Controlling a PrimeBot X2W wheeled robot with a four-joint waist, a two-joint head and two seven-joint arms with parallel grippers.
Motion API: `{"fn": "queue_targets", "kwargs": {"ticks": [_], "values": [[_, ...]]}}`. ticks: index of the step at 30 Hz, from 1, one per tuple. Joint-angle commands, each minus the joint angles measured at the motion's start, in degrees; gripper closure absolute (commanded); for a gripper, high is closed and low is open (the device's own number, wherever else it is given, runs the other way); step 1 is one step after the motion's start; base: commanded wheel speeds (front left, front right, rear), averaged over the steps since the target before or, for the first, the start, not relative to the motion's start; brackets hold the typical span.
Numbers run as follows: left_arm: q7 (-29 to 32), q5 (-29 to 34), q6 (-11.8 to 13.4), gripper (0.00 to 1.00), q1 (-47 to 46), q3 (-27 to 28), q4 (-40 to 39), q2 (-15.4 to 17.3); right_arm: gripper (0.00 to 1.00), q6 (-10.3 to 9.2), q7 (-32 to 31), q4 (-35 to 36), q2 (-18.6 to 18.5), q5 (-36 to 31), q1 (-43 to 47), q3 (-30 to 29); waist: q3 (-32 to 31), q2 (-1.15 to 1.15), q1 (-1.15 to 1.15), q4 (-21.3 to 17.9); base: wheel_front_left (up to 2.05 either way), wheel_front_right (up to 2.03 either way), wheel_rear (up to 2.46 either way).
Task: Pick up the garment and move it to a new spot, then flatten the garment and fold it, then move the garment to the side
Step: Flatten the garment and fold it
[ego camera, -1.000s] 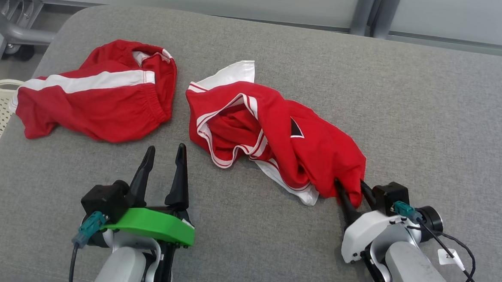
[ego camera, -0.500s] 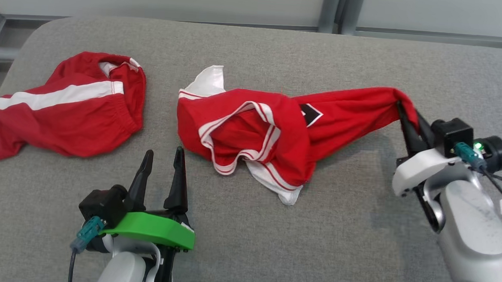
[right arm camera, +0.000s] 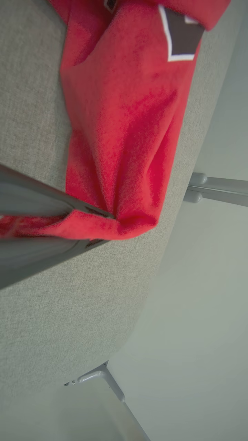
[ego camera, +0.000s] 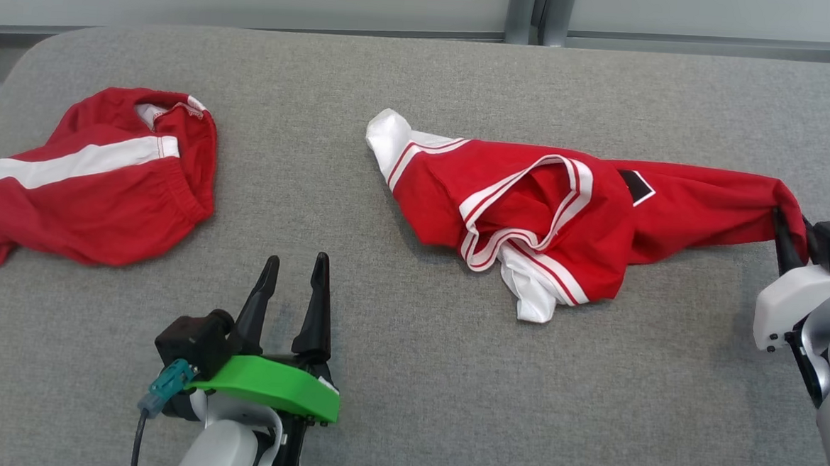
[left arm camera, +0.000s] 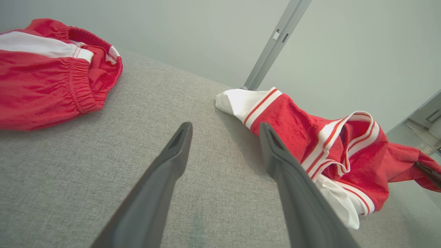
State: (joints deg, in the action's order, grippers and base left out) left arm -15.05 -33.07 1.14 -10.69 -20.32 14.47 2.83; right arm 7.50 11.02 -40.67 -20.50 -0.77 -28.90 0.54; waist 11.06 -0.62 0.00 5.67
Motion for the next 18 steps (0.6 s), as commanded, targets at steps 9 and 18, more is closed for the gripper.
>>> {"fn": "queue_targets", "kwargs": {"ticks": [9, 18], "values": [[-0.18, 0.05, -1.03, 0.00, -1.06, -1.57, 1.46, 0.12, 0.00, 0.00, 3.44, 0.52, 2.48, 0.71, 2.38, -2.60, -0.19, 0.62, 0.00, -1.92, 0.00, 0.00, 0.00], [0.67, -0.94, -2.16, 0.00, -6.15, -9.56, 6.98, 0.14, 0.00, 0.00, 4.17, 15.66, 9.84, 2.69, 9.78, -4.30, -1.35, 0.62, 0.00, -6.26, 0.00, 0.00, 0.00]]}}
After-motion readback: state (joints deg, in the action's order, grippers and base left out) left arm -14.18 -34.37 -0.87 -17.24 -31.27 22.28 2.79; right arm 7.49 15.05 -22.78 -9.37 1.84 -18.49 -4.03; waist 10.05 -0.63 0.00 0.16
